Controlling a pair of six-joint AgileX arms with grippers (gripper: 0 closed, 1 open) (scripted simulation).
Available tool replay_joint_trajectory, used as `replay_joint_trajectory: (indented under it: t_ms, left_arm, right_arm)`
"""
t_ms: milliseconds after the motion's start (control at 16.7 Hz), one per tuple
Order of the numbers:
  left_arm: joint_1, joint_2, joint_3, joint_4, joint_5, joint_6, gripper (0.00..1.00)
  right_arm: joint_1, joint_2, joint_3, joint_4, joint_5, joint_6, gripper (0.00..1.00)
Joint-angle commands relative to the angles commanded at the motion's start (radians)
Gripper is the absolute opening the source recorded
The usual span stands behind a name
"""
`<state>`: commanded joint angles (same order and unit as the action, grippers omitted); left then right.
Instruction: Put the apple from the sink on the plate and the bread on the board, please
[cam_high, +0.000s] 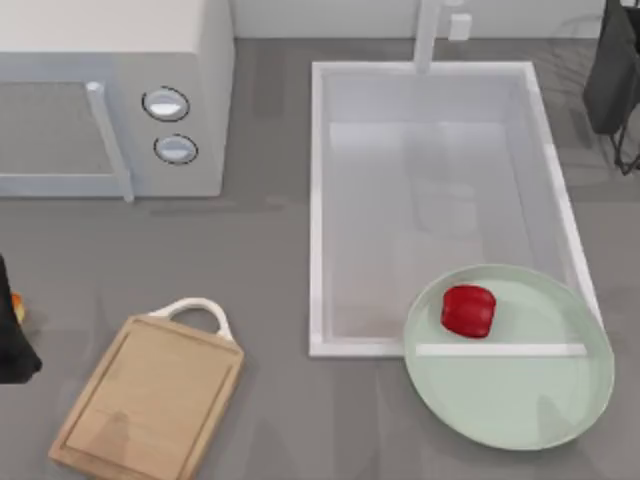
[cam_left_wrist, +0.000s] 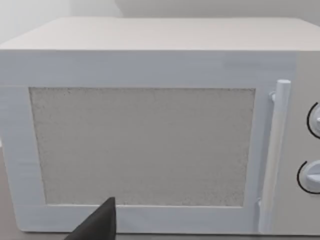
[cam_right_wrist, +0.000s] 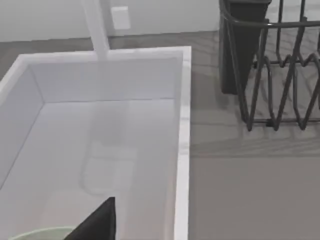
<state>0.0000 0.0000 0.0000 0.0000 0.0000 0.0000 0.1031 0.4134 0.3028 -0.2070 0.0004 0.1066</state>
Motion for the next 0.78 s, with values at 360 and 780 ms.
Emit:
replay_joint_trajectory:
  t_ms: [360,780]
  left_arm:
    - [0.0,0.0,0.0,0.0,0.0,0.0,1.0]
    - [0.0,0.0,0.0,0.0,0.0,0.0,1.0]
  right_arm:
    - [0.134,0.536,0.392,-0.268,0.0,0.138,1.0]
    - [0.293,1.176,0.86,-0.588,0.001,0.303,1.0]
